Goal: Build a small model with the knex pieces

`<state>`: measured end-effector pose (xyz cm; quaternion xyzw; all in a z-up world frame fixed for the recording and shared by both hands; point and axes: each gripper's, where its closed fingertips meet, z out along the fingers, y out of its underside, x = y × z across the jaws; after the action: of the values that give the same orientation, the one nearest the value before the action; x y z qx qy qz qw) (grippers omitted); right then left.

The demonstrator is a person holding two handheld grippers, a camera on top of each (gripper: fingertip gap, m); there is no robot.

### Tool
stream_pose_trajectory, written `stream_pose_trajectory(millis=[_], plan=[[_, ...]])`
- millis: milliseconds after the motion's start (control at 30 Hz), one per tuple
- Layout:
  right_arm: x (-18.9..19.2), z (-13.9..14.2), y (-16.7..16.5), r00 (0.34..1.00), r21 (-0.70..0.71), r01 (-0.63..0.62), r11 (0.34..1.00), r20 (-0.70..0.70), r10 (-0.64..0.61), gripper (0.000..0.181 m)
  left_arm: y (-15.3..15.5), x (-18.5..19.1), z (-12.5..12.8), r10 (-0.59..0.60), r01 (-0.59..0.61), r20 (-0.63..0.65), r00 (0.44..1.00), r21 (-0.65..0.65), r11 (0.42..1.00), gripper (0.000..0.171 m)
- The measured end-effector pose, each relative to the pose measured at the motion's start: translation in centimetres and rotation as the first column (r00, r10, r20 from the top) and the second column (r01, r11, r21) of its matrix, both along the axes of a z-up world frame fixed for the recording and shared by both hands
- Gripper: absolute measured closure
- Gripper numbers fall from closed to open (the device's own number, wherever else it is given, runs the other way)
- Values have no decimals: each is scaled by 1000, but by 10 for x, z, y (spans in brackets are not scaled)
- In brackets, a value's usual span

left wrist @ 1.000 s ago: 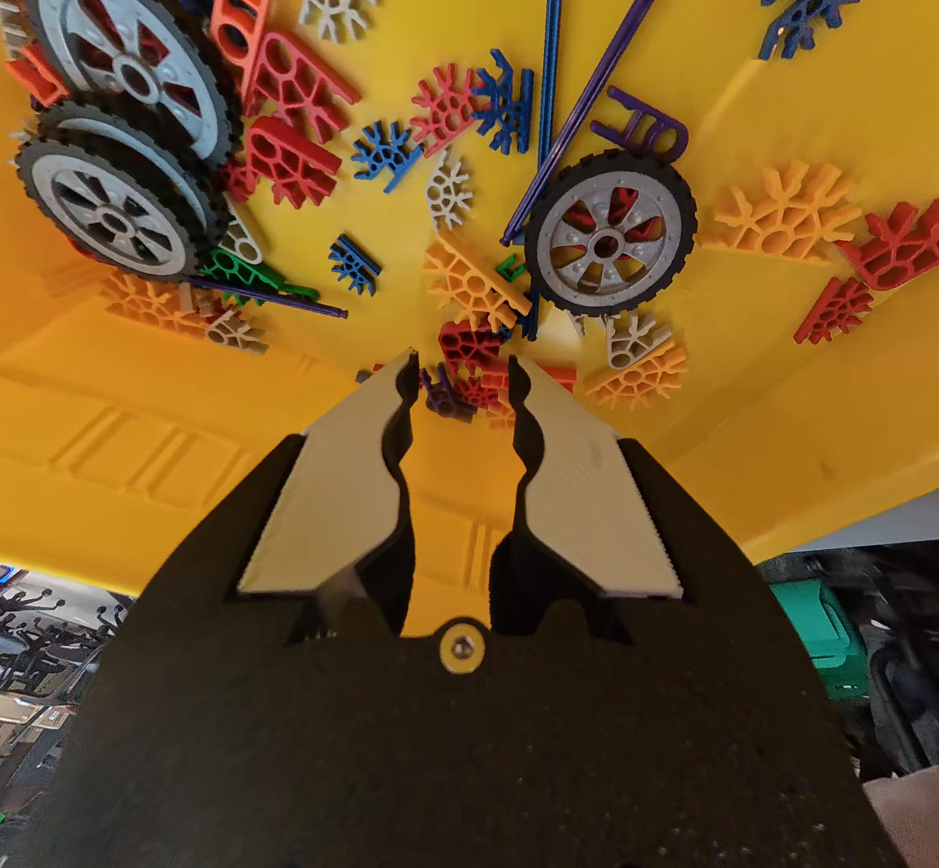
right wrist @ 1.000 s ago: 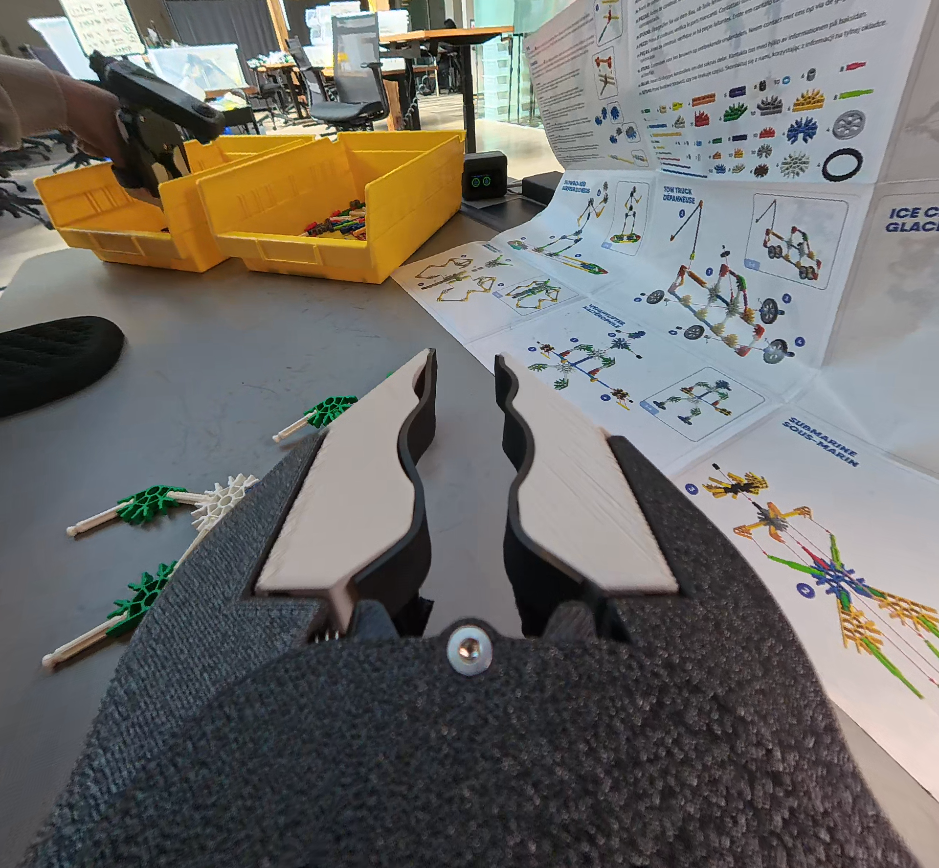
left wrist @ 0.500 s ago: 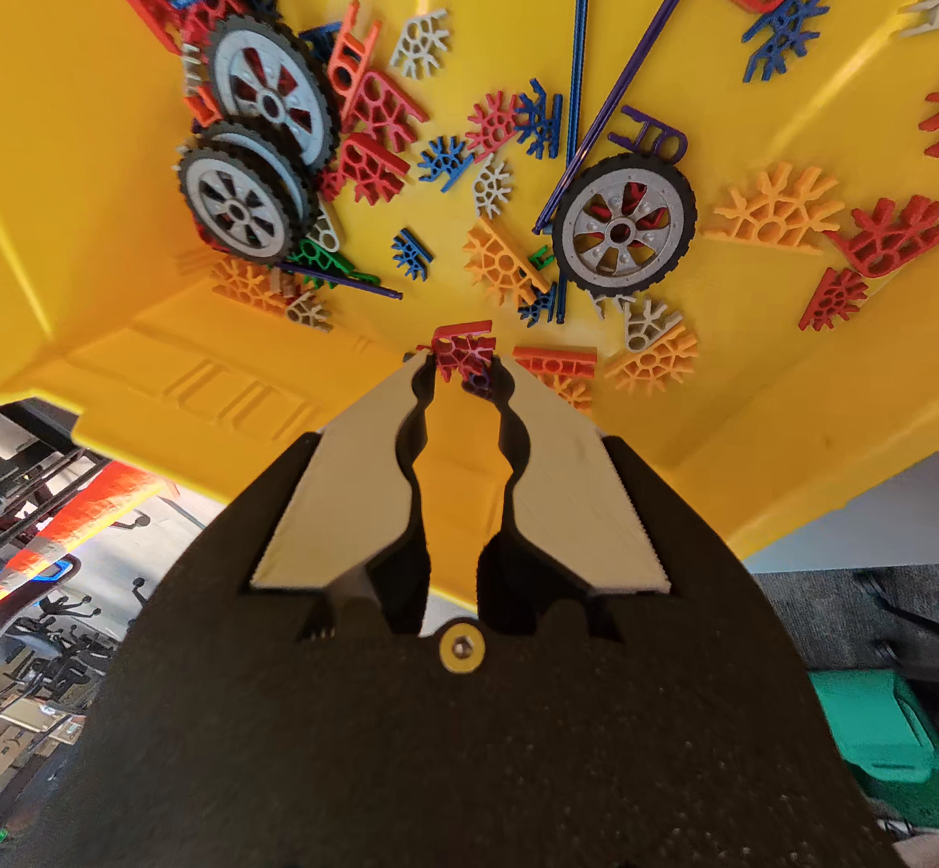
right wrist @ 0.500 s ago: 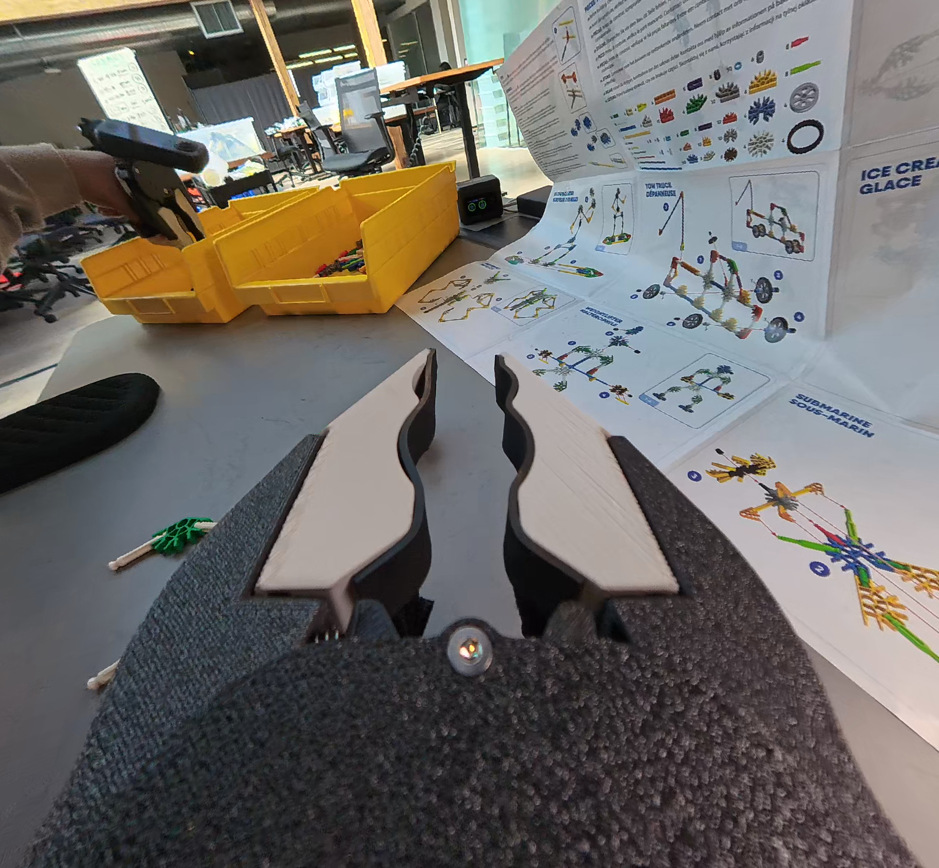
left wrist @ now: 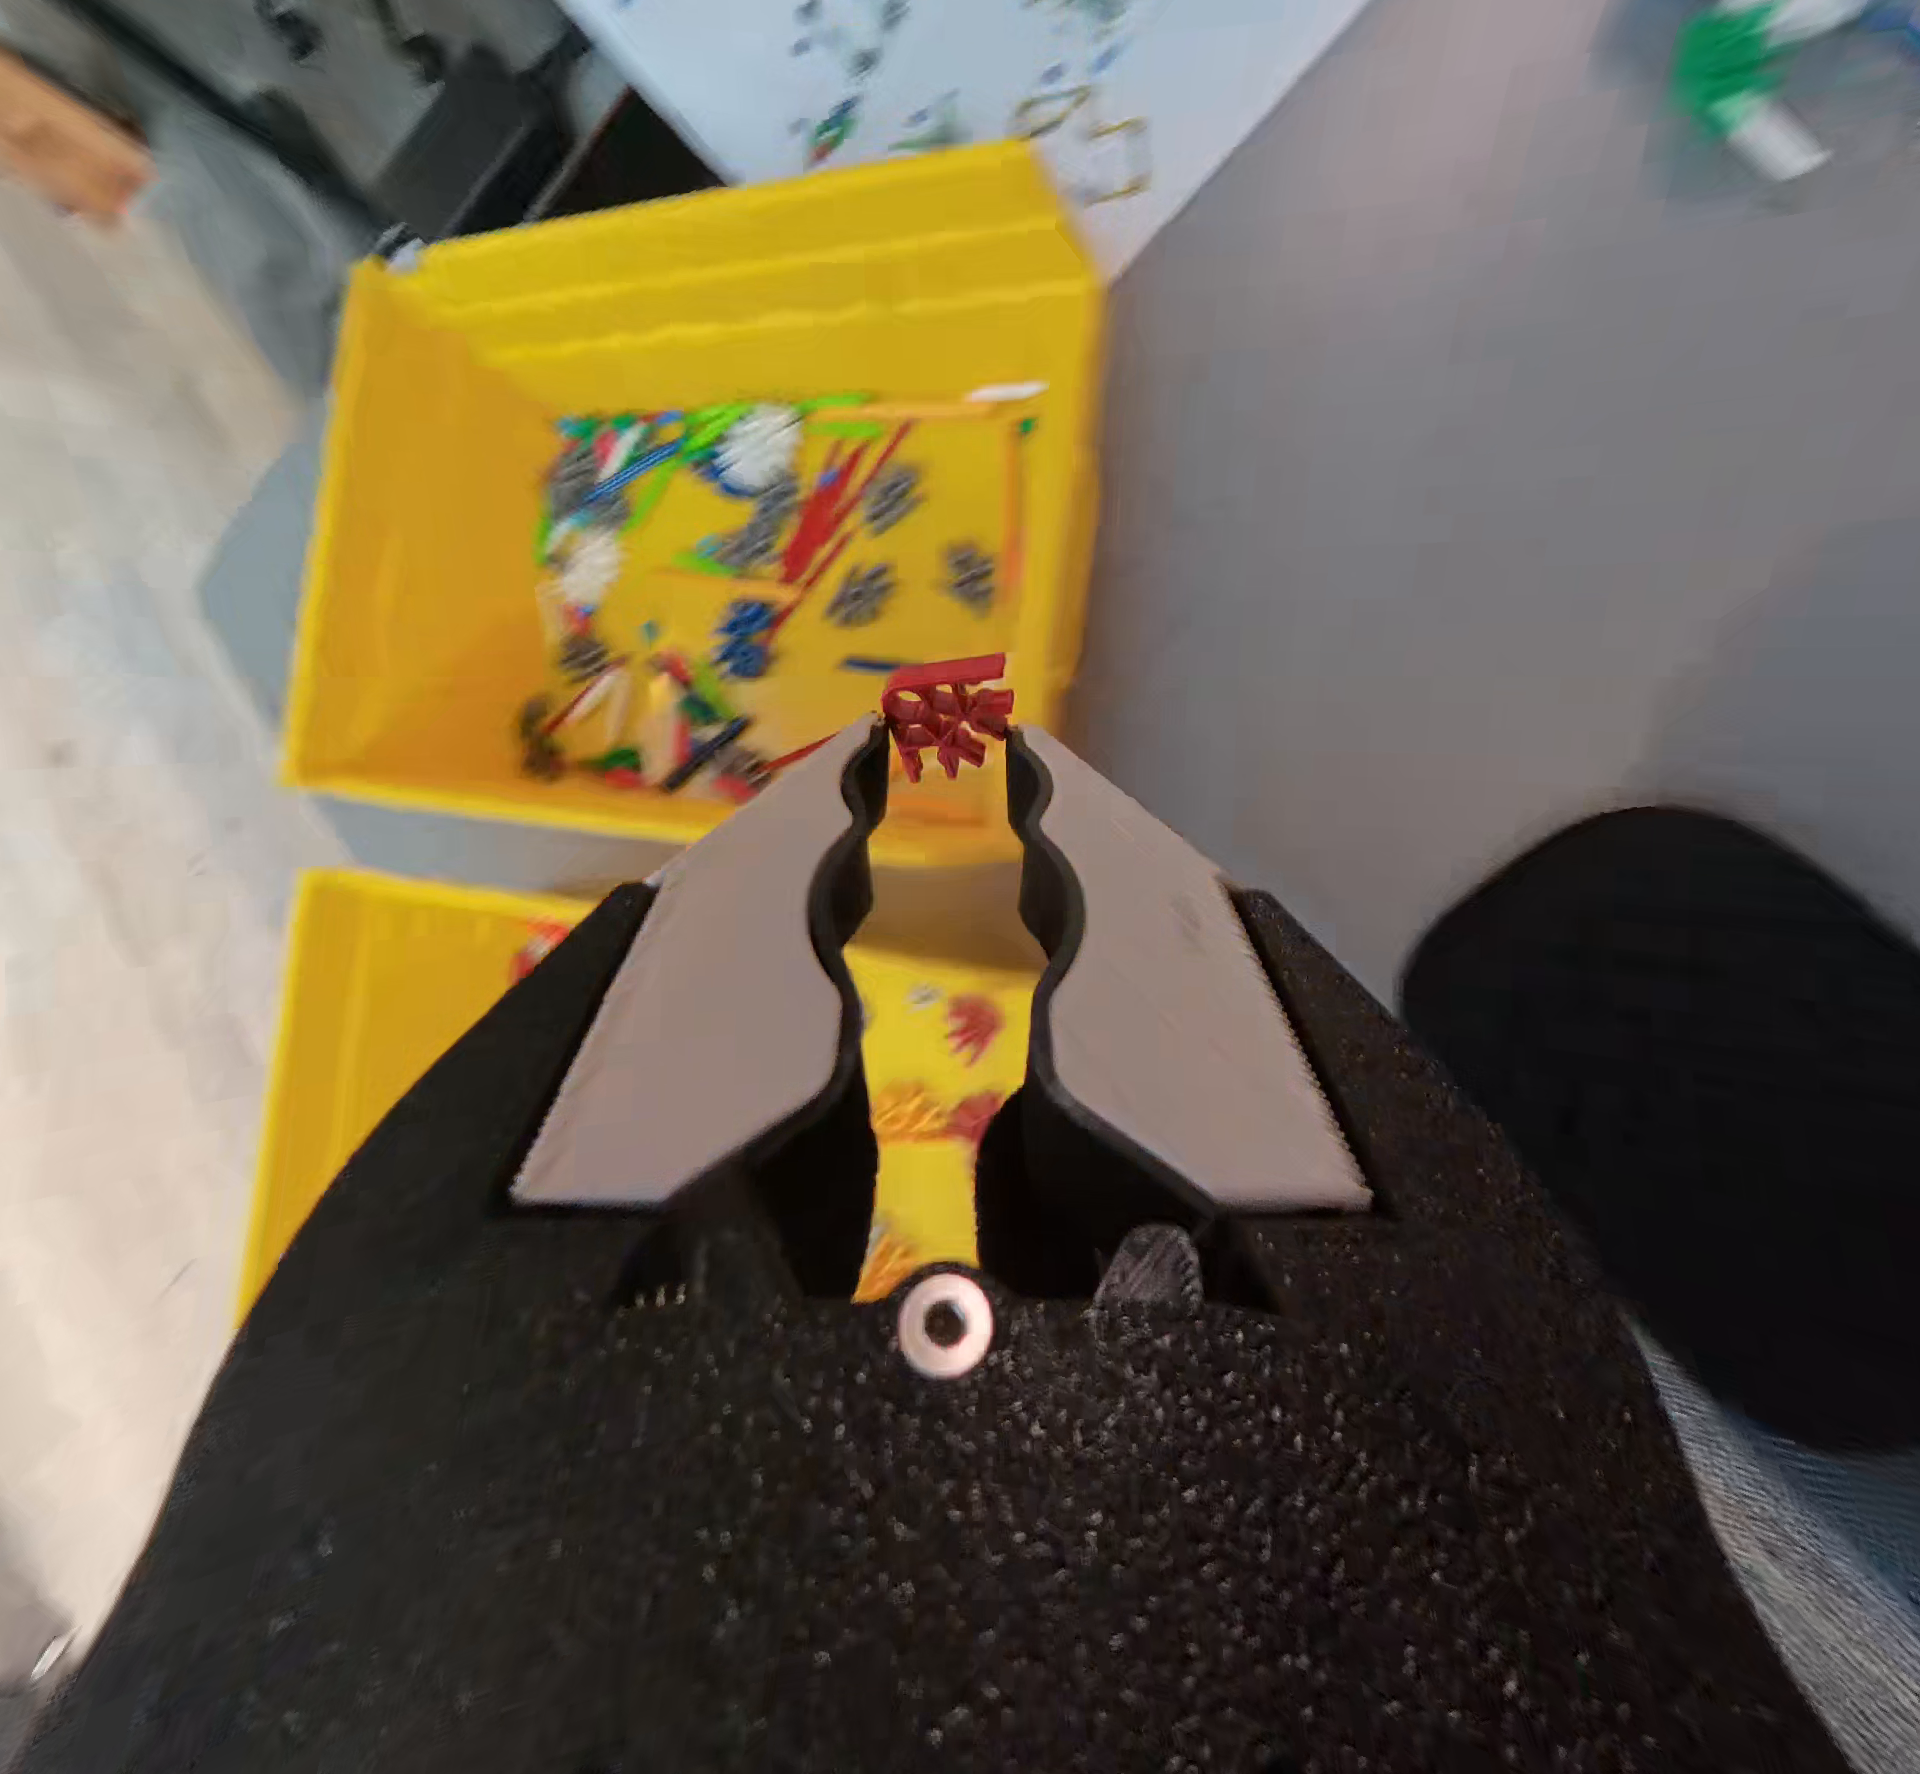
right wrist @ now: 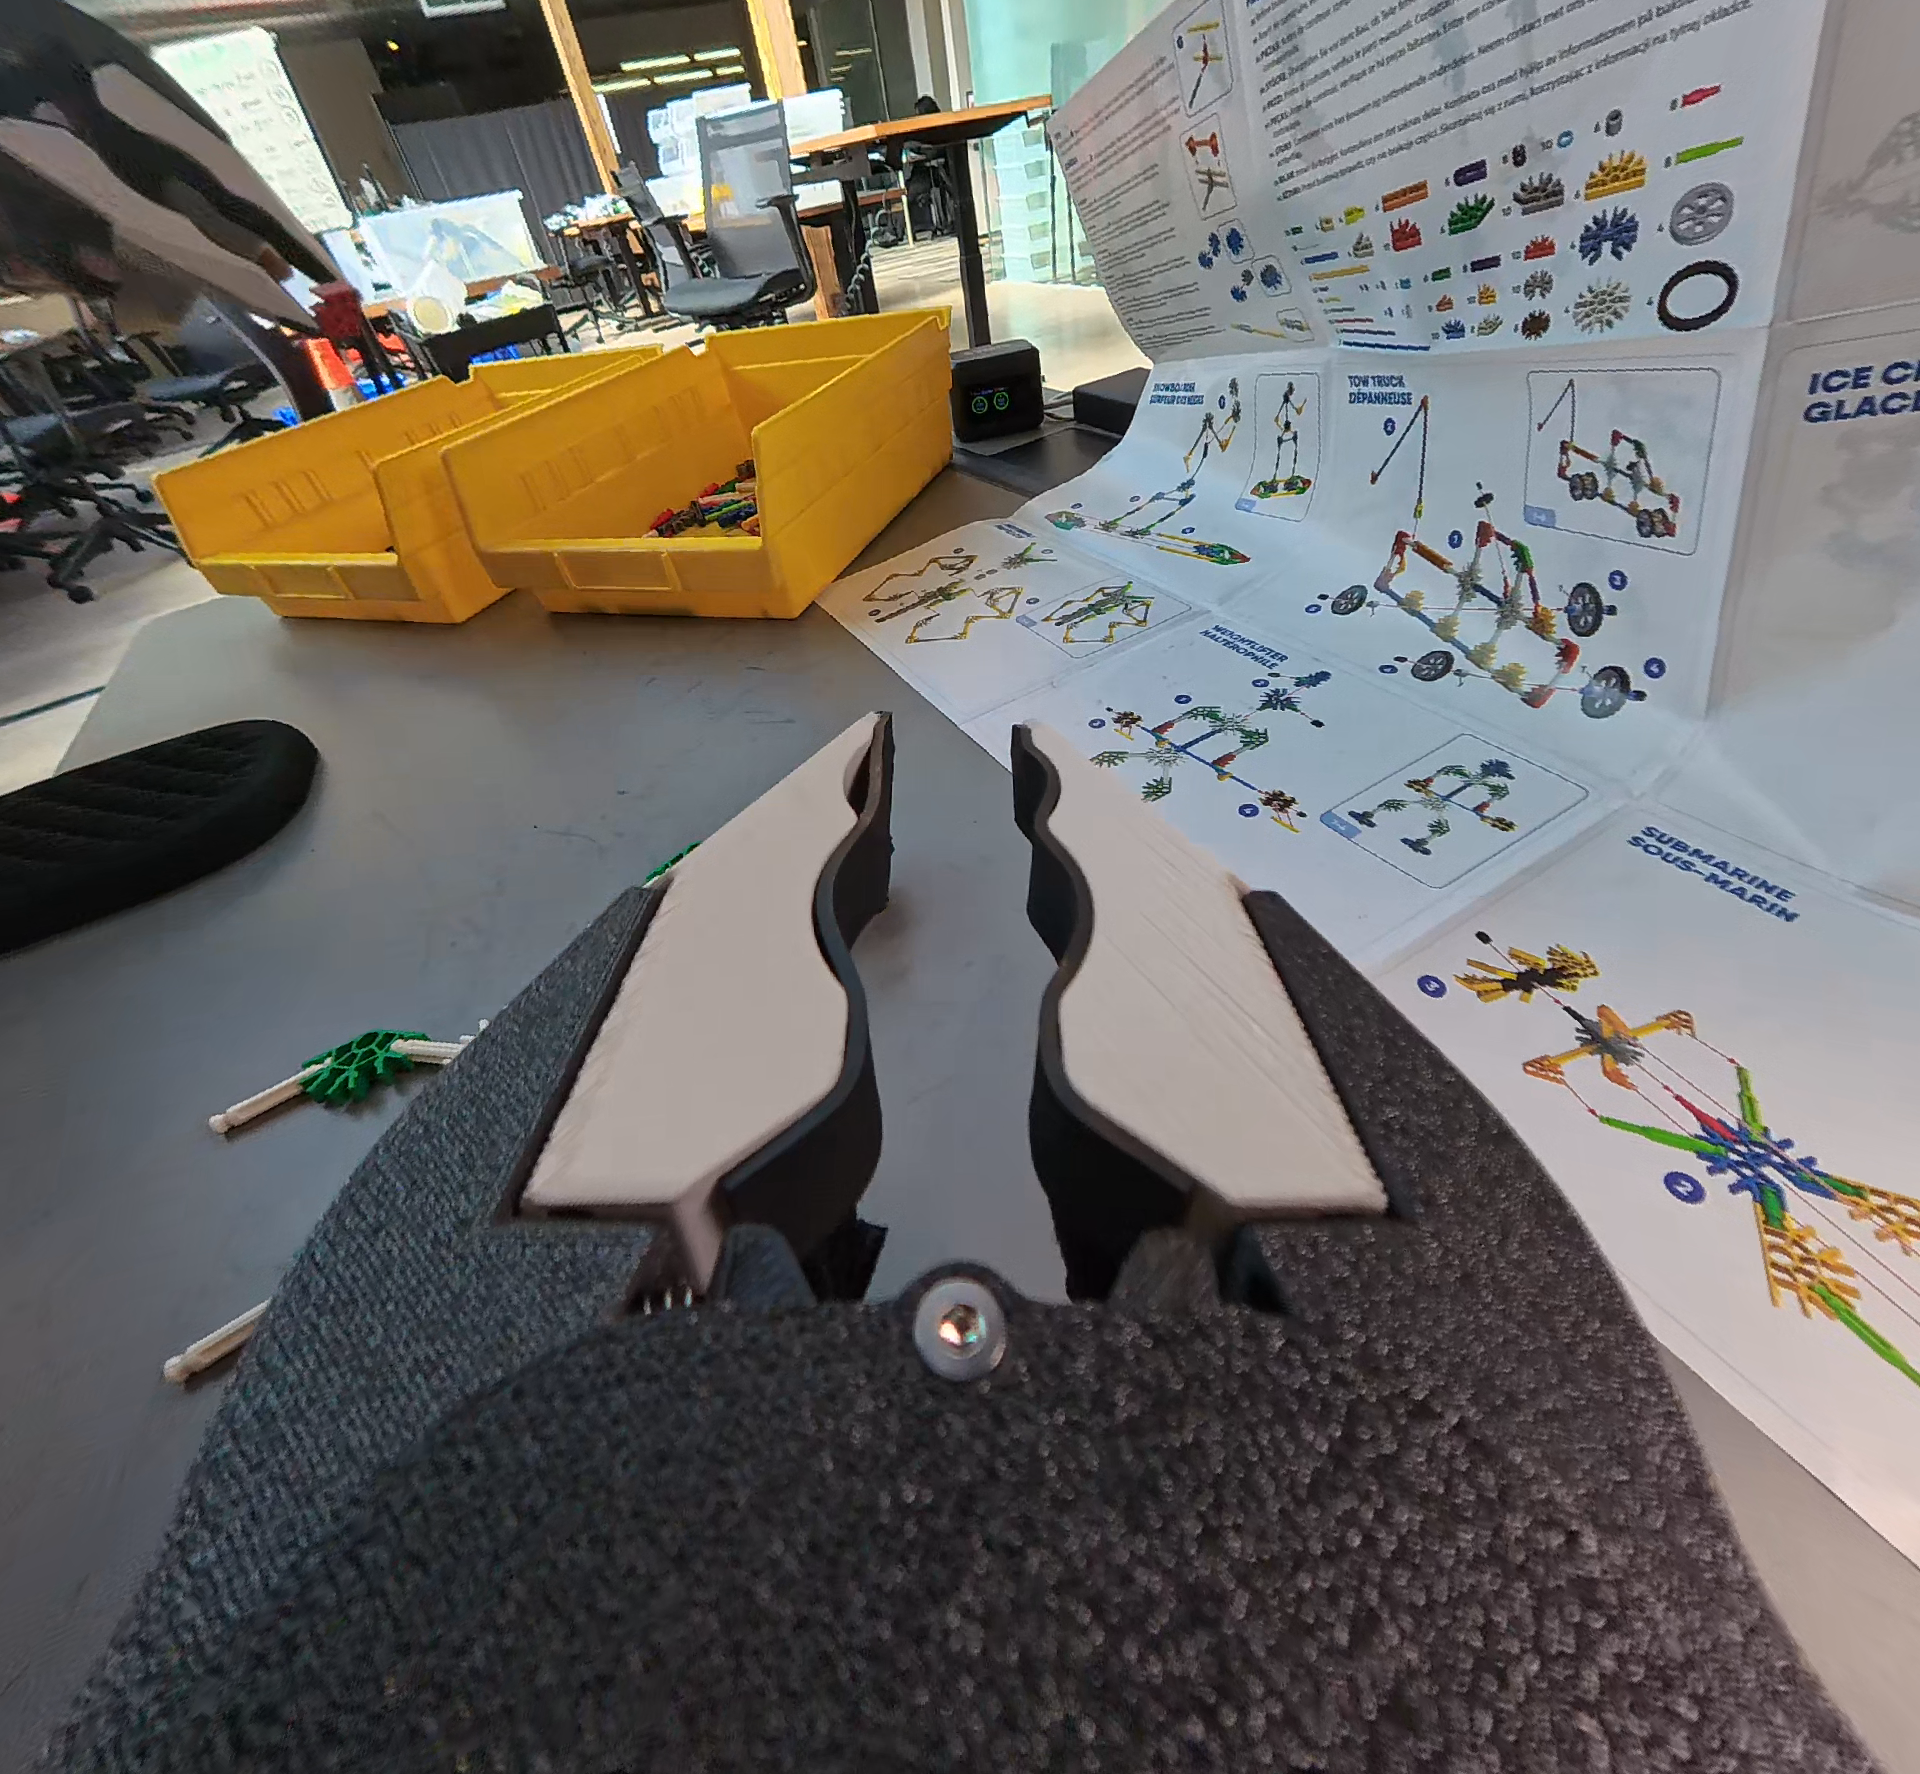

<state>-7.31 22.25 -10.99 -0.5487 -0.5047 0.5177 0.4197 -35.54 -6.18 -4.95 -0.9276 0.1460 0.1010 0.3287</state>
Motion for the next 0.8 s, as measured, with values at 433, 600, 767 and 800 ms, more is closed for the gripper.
stream_pose_trajectory(millis=[433, 600, 767, 800], plan=[[-1, -15, -10, 994, 232, -15, 973, 109, -10, 159, 62, 169, -148, -141, 226, 426, 894, -156, 962, 151], [-2, -18, -12, 992, 248, -28, 968, 123, -2, 159, 69, 178, -159, -130, 223, 443, 887, -163, 961, 149], [-1, -18, -10, 992, 252, -23, 967, 124, -9, 159, 78, 152, -120, -113, 134, 434, 894, -18, 991, 141], [-1, -18, -9, 992, 249, -22, 968, 122, -9, 159, 79, 134, -100, -94, 85, 397, 913, 40, 996, 141]])
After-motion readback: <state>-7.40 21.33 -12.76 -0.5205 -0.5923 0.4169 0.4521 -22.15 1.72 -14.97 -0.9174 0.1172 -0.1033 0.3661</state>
